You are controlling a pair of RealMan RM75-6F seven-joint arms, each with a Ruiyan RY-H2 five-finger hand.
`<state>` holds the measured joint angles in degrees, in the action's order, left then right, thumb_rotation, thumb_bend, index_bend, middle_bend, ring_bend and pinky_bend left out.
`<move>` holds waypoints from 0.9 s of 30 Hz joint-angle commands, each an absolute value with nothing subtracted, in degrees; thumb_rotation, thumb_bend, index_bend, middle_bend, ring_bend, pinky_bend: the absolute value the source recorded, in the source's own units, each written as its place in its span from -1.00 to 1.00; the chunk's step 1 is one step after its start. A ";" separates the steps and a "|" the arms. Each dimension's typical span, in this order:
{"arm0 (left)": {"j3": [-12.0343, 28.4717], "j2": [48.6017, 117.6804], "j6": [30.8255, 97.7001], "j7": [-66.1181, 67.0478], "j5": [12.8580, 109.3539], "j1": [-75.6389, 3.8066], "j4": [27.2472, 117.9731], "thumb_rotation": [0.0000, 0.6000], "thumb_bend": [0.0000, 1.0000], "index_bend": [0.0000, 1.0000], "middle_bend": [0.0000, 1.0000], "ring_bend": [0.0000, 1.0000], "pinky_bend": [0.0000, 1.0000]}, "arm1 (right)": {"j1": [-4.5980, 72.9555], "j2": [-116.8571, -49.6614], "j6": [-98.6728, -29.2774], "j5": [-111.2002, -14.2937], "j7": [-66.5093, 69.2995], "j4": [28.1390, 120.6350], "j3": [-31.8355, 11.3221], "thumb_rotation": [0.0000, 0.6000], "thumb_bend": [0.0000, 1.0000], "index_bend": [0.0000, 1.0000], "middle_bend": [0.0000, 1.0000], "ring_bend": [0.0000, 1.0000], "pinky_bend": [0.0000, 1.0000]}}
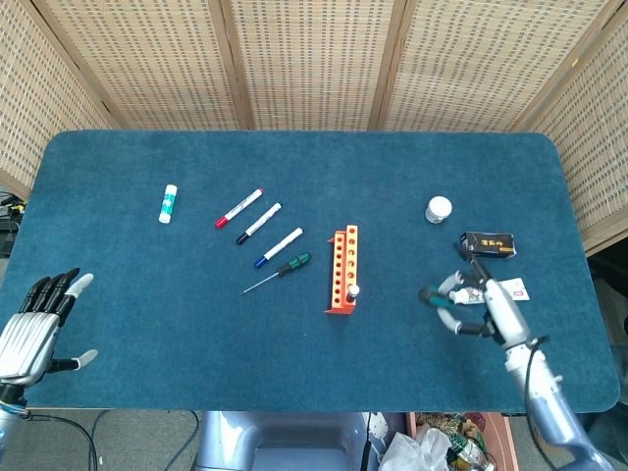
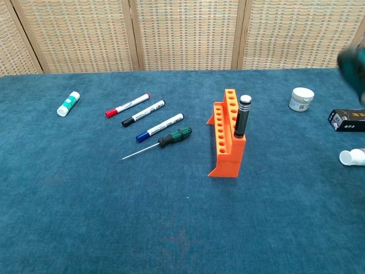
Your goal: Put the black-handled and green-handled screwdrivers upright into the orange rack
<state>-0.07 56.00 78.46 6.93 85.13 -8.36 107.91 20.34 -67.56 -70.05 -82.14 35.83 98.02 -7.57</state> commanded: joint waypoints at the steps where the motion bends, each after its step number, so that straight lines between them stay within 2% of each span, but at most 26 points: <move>1: -0.06 55.98 78.45 6.97 85.06 -8.35 107.96 1.00 -1.00 -1.00 -1.00 -1.00 -1.00 | 23.22 -65.51 -67.09 -76.40 44.11 100.16 -13.30 1.00 -0.14 0.26 -0.98 -1.00 -0.97; 6: 0.08 55.88 78.41 6.65 84.78 -8.39 107.95 1.00 -1.00 -1.00 -1.00 -1.00 -1.00 | 26.09 -65.58 -62.29 -73.34 51.61 99.23 -17.02 1.00 -0.13 0.26 -0.97 -1.00 -0.97; 16: 0.37 55.68 77.49 6.04 84.03 -8.91 107.96 1.00 -1.00 -1.00 -1.00 -1.00 -1.00 | 32.86 -73.19 -55.63 -67.82 55.36 92.04 -22.23 1.00 -0.13 0.30 -0.93 -1.00 -0.97; 27: 0.72 55.95 77.41 6.73 83.53 -9.17 108.20 1.00 -1.00 -1.00 -1.00 -1.00 -1.00 | 36.52 -80.11 -54.30 -67.53 59.93 87.51 -25.39 1.00 -0.13 0.31 -0.83 -1.00 -0.97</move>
<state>0.70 55.93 77.44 6.70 83.55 -9.15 108.20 35.89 -79.15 -54.32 -67.79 59.31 88.31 -24.75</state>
